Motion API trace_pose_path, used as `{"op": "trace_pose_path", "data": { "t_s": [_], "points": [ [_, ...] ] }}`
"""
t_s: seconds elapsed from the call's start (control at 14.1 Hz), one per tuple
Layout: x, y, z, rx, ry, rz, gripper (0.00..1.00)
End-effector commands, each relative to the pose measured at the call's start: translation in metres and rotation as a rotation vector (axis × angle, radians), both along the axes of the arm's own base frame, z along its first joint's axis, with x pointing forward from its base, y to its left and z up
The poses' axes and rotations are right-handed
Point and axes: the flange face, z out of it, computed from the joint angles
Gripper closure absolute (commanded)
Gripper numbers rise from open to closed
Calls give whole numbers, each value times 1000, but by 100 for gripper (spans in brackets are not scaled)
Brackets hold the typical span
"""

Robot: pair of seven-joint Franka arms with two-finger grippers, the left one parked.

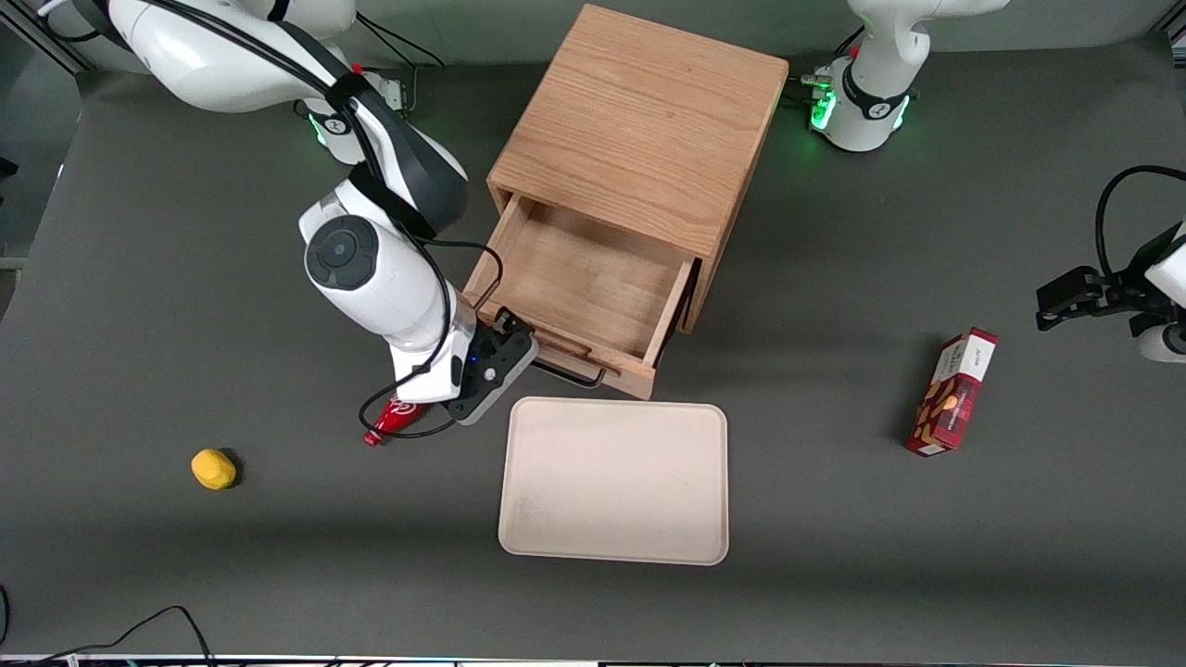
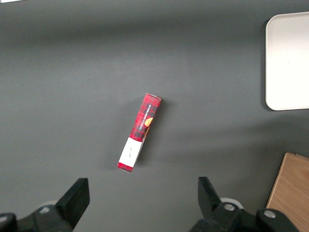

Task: Open upper drawer
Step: 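Pull the upper drawer outward from the cabinet with the right gripper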

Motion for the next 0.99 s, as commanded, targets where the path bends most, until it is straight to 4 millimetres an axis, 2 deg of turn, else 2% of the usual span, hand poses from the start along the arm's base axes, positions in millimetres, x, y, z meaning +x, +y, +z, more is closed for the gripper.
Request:
{"op": "trace_pose_path", "data": {
  "t_s": [0.0,0.28,0.92],
  "points": [
    [19,1,-5,11,-10,3,0],
    [50,-20,-8,24,-34,-35,0],
    [72,-41,-1,7,-83,-40,0]
  ]
}}
